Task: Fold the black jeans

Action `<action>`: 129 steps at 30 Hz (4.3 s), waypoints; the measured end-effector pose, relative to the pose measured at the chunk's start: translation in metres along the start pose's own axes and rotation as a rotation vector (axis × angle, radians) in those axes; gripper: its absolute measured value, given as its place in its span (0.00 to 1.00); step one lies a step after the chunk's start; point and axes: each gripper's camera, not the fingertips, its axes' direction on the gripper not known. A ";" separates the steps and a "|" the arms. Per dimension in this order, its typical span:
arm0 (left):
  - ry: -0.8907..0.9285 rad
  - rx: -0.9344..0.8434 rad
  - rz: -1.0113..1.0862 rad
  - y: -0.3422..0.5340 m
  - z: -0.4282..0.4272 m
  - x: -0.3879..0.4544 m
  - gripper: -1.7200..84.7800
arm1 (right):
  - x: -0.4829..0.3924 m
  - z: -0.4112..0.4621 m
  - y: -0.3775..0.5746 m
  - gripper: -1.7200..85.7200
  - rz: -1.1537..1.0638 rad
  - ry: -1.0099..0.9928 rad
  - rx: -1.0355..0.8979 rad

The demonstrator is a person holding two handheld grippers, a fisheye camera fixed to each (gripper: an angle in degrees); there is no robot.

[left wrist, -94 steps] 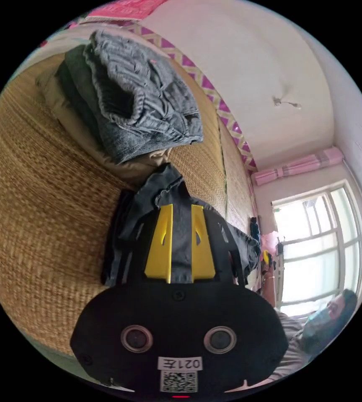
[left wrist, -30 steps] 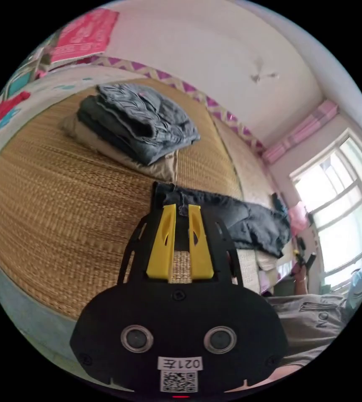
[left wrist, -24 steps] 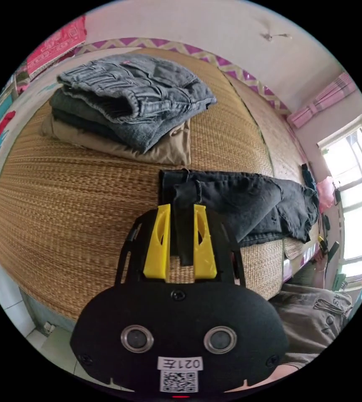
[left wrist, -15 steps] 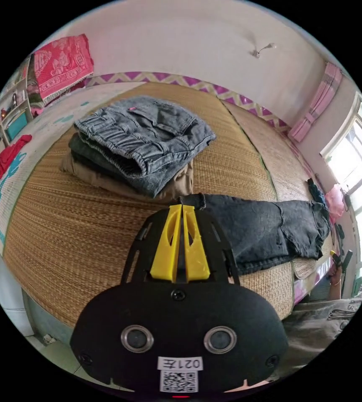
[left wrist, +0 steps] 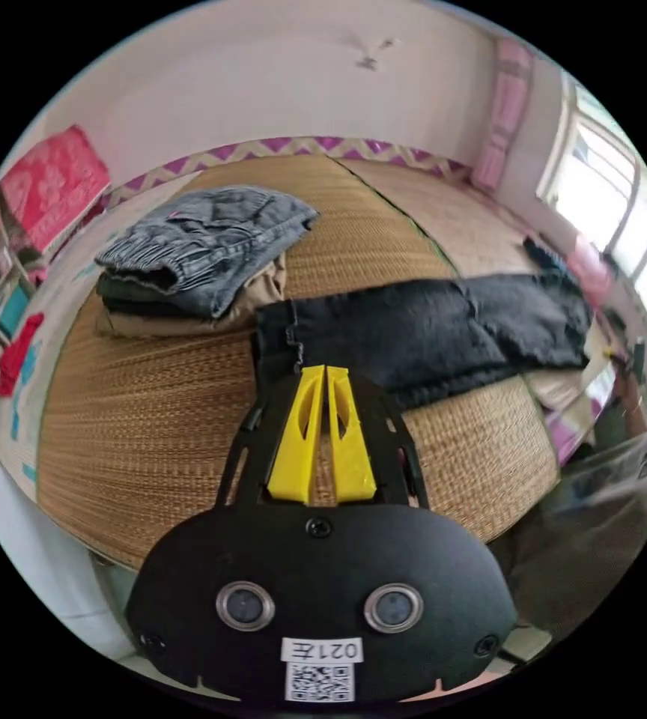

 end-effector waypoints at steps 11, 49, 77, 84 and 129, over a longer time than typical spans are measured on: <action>-0.236 -0.158 0.339 -0.055 0.028 0.084 0.03 | -0.016 -0.023 -0.005 0.01 -0.036 0.002 0.006; -0.151 -0.186 0.164 -0.097 -0.007 0.042 0.01 | -0.184 -0.045 -0.135 0.08 -0.343 0.017 -0.117; -0.023 -0.187 0.080 0.000 0.000 -0.032 0.02 | -0.389 0.014 -0.139 0.01 -0.939 0.638 -0.424; 0.159 0.054 -0.143 0.016 -0.033 -0.115 0.03 | -0.386 -0.010 -0.153 0.02 -0.819 0.575 -0.390; 0.089 -0.027 -0.120 0.015 0.080 -0.179 0.02 | -0.350 -0.073 -0.183 0.02 -0.788 0.590 -0.393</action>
